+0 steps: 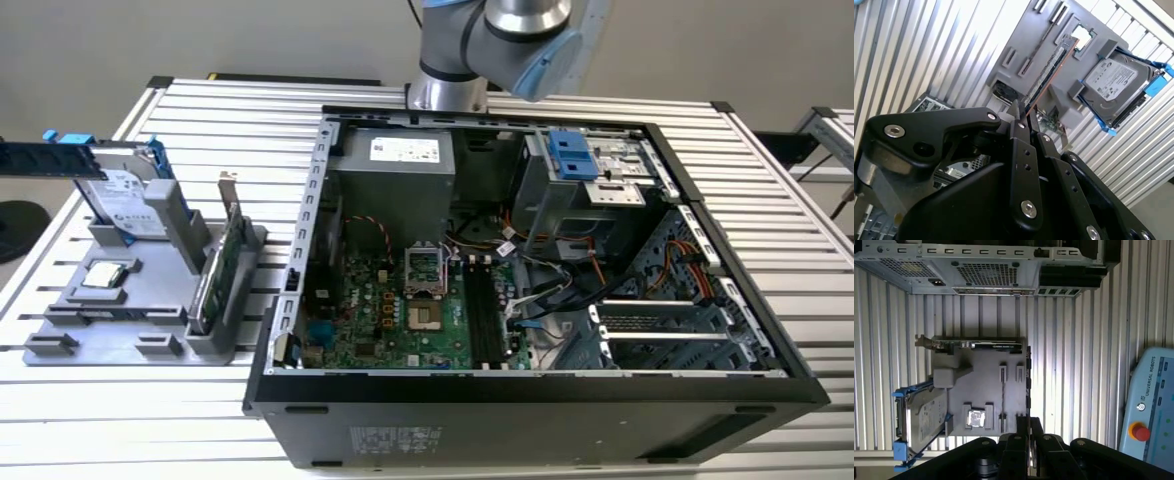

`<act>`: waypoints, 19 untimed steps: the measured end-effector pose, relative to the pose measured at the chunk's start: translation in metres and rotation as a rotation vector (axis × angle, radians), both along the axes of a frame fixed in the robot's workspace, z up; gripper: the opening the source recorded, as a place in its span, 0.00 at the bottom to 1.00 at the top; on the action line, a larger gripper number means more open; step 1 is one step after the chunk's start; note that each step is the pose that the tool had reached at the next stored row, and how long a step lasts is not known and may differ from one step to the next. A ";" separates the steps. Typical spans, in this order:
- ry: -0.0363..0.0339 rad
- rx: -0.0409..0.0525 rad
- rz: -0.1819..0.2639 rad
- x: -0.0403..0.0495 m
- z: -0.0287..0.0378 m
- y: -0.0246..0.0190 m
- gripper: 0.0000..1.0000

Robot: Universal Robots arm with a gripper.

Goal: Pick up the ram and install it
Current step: 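Pick up the ram and move it above insertion slot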

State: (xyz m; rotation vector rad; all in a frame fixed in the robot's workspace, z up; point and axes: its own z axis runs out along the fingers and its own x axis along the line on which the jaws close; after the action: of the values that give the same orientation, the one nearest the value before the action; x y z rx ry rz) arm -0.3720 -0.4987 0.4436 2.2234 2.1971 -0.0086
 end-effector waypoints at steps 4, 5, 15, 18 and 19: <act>0.0000 0.0000 0.000 0.0126 -0.0012 0.0002 0.00; 0.0001 -0.0001 0.000 0.0156 -0.0015 0.0003 0.00; 0.0000 -0.0001 0.000 0.0411 -0.0047 0.0010 0.00; 0.0000 0.0000 0.000 0.0473 -0.0056 0.0010 0.00; 0.0000 0.0000 0.000 0.0492 -0.0059 0.0011 0.00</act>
State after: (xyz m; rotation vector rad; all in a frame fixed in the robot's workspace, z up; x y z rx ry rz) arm -0.3228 -0.4976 0.4377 2.2232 2.1973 -0.0087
